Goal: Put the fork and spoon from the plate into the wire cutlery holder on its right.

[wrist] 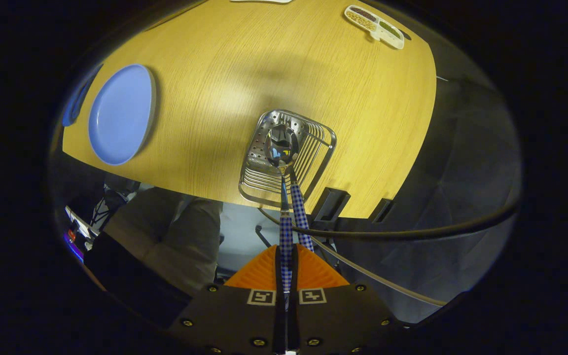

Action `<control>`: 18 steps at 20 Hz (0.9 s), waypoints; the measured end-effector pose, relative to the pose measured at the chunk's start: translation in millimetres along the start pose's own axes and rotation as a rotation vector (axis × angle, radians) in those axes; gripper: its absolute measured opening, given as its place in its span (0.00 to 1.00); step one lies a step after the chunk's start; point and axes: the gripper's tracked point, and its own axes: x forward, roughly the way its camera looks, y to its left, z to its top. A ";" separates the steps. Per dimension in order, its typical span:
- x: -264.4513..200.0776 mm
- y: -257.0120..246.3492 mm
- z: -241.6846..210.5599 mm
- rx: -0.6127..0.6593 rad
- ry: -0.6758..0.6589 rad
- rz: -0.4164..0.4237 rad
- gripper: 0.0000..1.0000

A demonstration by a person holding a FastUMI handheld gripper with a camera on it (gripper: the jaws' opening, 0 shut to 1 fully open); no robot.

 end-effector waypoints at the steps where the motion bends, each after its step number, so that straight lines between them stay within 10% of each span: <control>1: 1.5 0.3 2.5 -0.006 0.016 0.008 0.03; 9: 1.3 0.3 29.7 -0.019 -0.001 0.066 0.12; 16: -17.8 1.0 12.1 0.006 -0.084 0.105 0.88; 18: -24.5 1.7 3.7 0.028 -0.129 0.126 0.94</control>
